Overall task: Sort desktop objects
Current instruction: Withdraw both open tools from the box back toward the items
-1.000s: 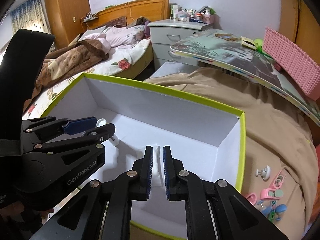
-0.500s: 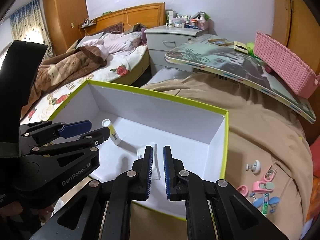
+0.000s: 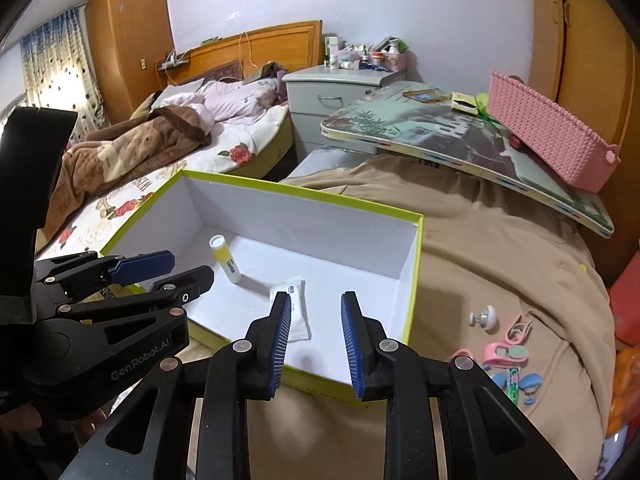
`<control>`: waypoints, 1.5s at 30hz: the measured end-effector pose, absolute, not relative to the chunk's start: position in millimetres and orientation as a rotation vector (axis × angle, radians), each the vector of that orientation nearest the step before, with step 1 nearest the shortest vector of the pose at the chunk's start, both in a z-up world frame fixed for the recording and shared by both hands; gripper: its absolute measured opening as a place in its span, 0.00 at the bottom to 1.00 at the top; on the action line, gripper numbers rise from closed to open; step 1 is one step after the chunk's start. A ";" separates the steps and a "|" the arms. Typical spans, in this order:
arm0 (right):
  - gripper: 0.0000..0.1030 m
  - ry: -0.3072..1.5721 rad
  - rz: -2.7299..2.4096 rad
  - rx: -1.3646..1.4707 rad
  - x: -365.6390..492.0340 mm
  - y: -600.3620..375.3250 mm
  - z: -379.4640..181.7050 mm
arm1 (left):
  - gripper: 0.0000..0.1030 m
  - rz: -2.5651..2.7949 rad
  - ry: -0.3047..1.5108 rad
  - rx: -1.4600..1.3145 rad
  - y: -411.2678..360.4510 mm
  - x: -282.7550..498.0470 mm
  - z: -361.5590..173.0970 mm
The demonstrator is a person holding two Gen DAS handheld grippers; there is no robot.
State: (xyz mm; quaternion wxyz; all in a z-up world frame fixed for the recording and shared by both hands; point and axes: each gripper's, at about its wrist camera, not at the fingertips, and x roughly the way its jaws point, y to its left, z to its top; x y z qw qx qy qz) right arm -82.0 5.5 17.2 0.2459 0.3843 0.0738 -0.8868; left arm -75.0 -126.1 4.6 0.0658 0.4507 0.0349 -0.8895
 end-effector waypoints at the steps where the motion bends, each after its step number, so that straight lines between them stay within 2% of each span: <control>1: 0.26 0.200 -2.423 1.046 -80.2 7.2 17.8 | 0.37 -2.687 0.105 1.359 -124.5 -73.1 5.2; 45: 0.27 0.107 -2.585 1.048 -30.5 107.8 20.1 | 0.37 -2.925 -0.034 1.355 -28.3 -33.4 26.7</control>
